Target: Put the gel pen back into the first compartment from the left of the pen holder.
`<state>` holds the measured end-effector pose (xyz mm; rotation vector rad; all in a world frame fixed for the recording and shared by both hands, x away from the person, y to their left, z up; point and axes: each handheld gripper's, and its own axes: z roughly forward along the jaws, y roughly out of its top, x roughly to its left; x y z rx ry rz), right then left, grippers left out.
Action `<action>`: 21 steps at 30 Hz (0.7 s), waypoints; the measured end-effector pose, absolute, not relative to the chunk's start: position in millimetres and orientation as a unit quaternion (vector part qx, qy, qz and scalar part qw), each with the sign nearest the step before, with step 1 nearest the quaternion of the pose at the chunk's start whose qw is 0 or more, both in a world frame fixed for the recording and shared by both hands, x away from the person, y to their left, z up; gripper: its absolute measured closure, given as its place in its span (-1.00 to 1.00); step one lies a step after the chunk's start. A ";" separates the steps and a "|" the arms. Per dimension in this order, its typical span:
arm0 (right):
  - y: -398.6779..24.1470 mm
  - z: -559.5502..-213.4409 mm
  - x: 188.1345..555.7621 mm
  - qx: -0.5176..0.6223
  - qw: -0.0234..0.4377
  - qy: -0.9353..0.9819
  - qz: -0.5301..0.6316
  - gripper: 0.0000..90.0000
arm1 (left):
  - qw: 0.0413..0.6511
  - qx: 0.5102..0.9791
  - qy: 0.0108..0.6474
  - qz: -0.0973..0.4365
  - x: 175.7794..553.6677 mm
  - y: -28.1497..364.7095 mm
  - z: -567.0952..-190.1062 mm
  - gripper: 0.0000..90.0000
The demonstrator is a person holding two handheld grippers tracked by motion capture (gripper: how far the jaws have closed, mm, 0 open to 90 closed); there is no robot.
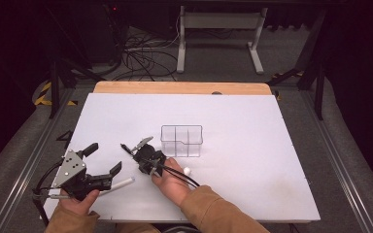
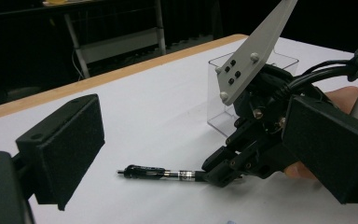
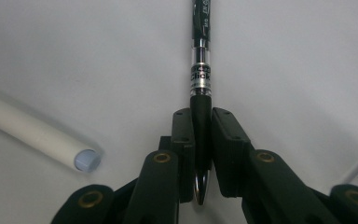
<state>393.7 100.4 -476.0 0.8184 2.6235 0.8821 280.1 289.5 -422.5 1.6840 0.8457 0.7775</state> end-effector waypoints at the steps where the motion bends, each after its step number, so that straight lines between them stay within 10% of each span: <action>1: 100.7 -475.9 393.4 0.282 0.129 0.901 0.302 0.78 | 0.524 0.704 0.353 0.325 280.1 289.5 -422.4 -0.86; 21: 75.5 -441.9 397.1 0.292 0.097 0.886 0.346 0.80 | 0.526 0.701 0.354 0.326 279.1 291.1 -419.8 -0.86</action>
